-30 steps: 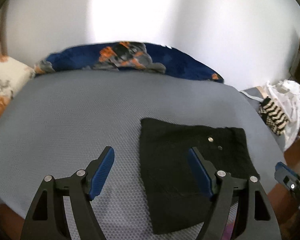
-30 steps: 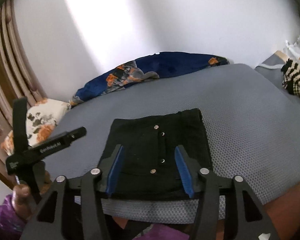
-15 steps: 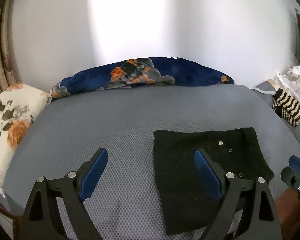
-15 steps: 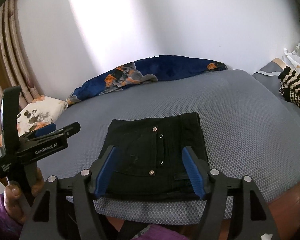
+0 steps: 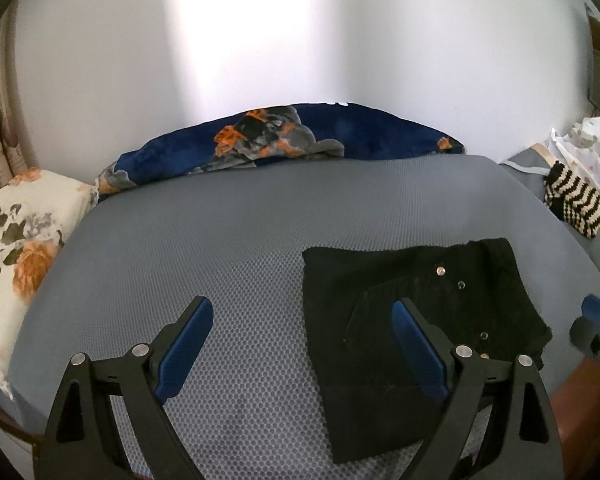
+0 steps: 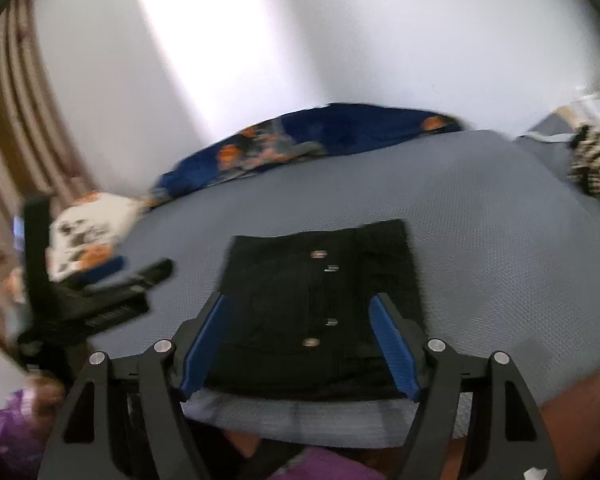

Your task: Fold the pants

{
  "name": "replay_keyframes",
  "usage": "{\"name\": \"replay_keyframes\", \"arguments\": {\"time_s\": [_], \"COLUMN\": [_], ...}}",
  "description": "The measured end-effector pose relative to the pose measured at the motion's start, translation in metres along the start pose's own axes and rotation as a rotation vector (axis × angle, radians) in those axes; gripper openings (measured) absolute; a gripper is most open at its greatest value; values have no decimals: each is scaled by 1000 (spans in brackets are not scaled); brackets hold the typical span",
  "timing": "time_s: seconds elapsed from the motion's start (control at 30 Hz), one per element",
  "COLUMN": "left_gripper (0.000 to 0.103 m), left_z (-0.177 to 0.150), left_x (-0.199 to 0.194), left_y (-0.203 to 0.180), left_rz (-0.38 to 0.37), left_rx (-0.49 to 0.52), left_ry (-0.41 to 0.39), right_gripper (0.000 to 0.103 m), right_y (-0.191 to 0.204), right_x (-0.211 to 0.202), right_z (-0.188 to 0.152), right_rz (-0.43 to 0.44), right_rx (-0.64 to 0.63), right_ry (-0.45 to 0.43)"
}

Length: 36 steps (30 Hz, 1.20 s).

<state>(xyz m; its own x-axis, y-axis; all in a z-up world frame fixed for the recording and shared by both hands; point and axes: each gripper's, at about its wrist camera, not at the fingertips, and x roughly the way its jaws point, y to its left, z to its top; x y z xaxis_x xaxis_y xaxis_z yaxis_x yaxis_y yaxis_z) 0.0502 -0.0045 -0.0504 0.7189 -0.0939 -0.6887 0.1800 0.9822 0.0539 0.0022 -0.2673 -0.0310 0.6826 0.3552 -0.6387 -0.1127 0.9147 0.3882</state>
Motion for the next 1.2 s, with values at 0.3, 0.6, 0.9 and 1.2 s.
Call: {"name": "replay_keyframes", "arguments": {"time_s": [0.3, 0.6, 0.9, 1.2], "left_gripper": [91, 91, 91, 103], "left_z": [-18, -5, 24, 40], "left_x": [29, 66, 34, 8], "left_y": [27, 49, 40, 42], "left_rz": [-120, -191, -291, -301], "left_rx": [-20, -206, -162, -198], "left_ry": [61, 110, 44, 16], "right_gripper": [71, 75, 76, 76], "right_y": [-38, -35, -50, -31], "right_x": [27, 34, 41, 29], "right_z": [49, 15, -4, 1], "right_rz": [75, -105, -88, -60], "right_rx": [-79, 9, 112, 58], "right_ry": [158, 43, 71, 26]}}
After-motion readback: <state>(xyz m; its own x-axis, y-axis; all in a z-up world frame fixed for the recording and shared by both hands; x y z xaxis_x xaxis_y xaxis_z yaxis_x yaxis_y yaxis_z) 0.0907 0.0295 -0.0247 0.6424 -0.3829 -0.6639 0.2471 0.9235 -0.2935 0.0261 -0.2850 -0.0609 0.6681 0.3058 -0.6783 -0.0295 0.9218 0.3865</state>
